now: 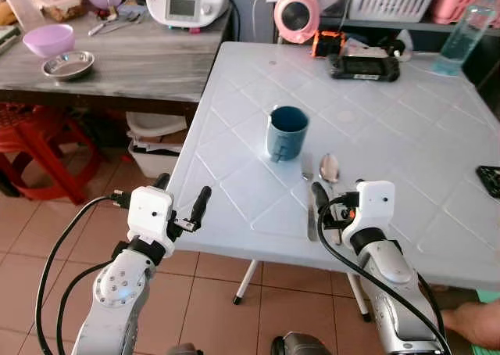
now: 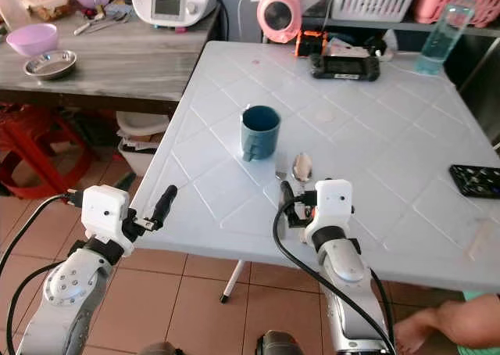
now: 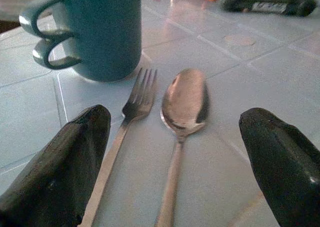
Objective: Setting the table
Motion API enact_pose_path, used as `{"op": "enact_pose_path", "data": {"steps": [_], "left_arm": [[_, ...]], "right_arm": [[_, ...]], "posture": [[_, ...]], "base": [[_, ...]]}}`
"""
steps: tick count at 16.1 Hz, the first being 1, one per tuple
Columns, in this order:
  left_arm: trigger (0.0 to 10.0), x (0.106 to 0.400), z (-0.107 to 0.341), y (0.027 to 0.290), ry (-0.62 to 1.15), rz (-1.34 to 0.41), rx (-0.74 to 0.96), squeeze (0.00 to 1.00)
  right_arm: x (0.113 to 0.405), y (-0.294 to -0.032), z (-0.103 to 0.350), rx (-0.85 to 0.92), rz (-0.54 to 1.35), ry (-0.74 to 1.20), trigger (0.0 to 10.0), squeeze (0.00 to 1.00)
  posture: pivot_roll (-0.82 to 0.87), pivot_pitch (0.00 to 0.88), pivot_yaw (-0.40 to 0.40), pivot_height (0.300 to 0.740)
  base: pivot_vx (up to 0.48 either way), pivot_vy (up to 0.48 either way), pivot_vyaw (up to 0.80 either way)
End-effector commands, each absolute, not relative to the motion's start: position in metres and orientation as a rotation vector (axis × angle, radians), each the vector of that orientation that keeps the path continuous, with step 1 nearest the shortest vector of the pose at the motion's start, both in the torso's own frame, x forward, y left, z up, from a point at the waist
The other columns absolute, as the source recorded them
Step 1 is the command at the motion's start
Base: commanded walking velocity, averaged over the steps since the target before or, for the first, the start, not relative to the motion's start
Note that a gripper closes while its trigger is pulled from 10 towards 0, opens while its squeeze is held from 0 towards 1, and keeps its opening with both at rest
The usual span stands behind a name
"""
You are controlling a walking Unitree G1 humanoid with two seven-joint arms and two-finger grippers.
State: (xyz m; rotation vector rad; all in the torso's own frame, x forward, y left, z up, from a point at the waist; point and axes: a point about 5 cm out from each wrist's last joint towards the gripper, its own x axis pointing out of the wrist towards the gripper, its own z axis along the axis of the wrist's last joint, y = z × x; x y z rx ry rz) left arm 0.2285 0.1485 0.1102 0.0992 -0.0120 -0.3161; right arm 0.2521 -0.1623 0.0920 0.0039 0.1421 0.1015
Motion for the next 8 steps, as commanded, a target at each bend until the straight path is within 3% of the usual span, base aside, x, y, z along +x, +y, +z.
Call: {"op": "enact_pose_path", "data": {"steps": [1, 8], "left_arm": [[10.0, 0.227, 0.114, 0.148, -0.016, -0.329, 0.113, 0.00], [10.0, 0.227, 0.114, 0.146, -0.004, -0.344, 0.108, 0.00]], "right_arm": [[0.256, -0.156, 0.099, 0.028, 0.134, 0.138, 10.0, 0.00], [0.262, -0.141, 0.112, 0.078, 0.176, 0.198, 10.0, 0.00]], "posture": [[0.01, 0.075, 0.018, 0.740], [0.01, 0.088, 0.020, 0.740]], "base": [[0.000, 0.000, 0.00], [0.000, 0.000, 0.00]]}}
